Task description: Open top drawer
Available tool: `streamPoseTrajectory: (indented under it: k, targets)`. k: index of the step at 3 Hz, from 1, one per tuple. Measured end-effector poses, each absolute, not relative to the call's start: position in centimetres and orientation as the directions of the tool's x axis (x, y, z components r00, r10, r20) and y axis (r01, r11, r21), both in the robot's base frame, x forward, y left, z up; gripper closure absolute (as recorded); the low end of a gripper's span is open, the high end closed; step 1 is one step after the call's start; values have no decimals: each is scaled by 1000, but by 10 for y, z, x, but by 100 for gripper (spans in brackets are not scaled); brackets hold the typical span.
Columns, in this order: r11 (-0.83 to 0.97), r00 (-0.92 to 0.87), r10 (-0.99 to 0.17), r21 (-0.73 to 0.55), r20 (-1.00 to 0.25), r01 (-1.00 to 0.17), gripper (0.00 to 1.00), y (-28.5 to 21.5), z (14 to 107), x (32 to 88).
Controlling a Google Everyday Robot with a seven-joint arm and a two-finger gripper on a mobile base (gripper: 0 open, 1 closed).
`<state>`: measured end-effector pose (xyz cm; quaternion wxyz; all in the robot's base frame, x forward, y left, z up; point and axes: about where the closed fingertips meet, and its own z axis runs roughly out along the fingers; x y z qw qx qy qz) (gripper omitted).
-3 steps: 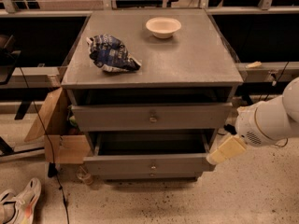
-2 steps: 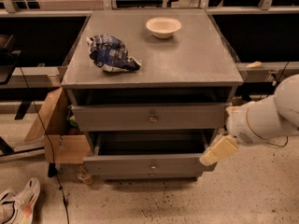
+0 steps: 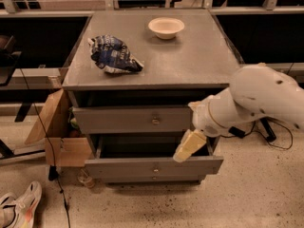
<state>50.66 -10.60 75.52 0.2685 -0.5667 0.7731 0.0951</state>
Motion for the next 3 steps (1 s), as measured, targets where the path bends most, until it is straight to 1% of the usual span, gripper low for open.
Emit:
streamPoseTrajectory:
  k: [1,2,3]
  targets:
    - [290,-174,-834,-148,-523,-946,0,-78,745,528]
    - [277,-171,-837,-133,-519,-952,0,-59,735,554]
    - [298,-201,-836,-115,-511,-948,0,-54,723,582]
